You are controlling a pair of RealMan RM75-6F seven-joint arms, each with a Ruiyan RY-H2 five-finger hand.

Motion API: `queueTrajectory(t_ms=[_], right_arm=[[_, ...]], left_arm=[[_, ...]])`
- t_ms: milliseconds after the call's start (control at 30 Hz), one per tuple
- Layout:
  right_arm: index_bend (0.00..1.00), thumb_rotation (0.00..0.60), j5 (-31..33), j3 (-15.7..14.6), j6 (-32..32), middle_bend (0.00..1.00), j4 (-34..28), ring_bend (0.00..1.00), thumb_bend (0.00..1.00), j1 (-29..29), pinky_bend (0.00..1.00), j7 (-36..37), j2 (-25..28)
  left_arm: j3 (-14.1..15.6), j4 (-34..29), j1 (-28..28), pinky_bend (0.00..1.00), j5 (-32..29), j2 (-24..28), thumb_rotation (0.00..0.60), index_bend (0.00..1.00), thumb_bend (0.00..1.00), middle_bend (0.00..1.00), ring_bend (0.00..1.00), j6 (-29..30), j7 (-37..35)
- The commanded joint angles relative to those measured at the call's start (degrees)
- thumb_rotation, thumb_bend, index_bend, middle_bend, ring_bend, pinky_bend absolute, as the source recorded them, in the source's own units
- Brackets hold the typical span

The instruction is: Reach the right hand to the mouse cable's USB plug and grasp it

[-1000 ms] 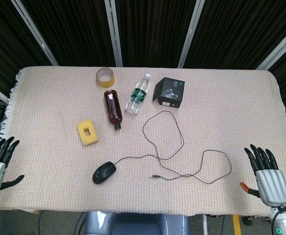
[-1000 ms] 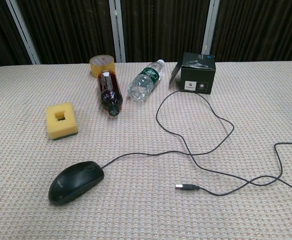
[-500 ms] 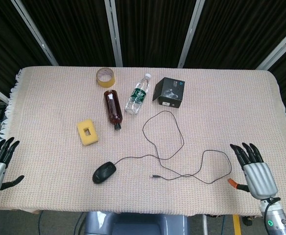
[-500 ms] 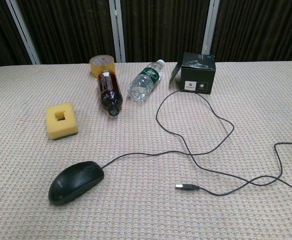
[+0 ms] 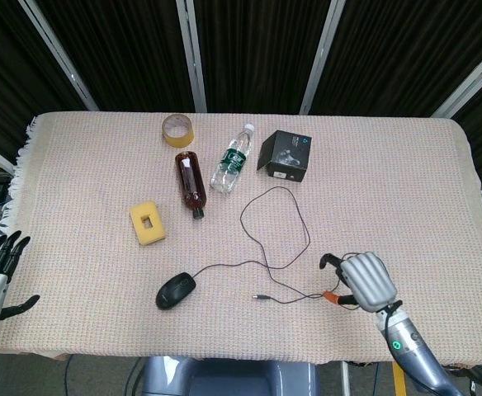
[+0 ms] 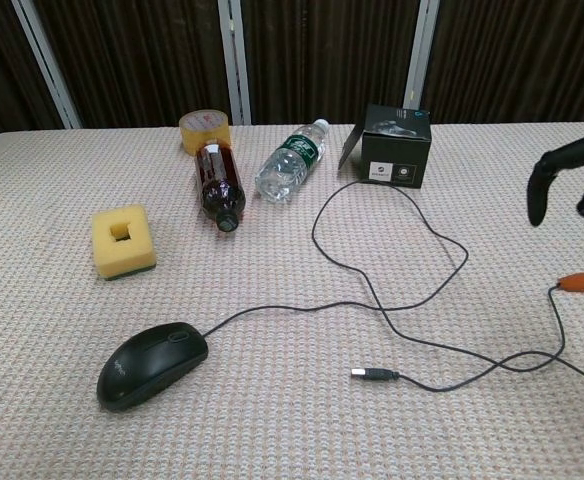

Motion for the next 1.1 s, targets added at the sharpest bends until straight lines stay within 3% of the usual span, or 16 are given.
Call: queueTrajectory(t_ms=[33,167,600,1100], right_arm=[[0.52,0.6,5.3,0.3,-5.9,1.0,-1.1,1.0,0.11,3.5,0.95,-8.2,-4.9],[0.54,0.6,9.3,-0.3,-8.4,1.0,-1.3,1.0,0.13,5.3,0.96,-14.8,-8.8],[0.56,0.6,18.7,-0.8,-7.2,1.0,0.2,1.0,0.2,7.6,0.96,-27.5,-19.1],[0.52,0.6,26.5,-0.6,-5.0,1.0,4.2,1.0,0.23,8.8,0.96,-30.0,-24.3]], left_arm=[[0.0,0.0,0.1,0.0,0.1,0.0,0.6,0.0,0.08,0.0,0.0,0.2,-0.2],[0.0,0.1,0.1,0.0,0.0,0.1,0.6,0.0,0.08,0.0,0.0,0.1,-0.7],[0.1,0.1,0.0,0.0,0.2,0.4,0.6,0.0,0.08,0.0,0.0,-0.1,-1.6],[0.2,-0.1,0.0,0.0,0.1,0.4,0.6,0.0,0.08,0.0,0.0,-0.4,-1.5]])
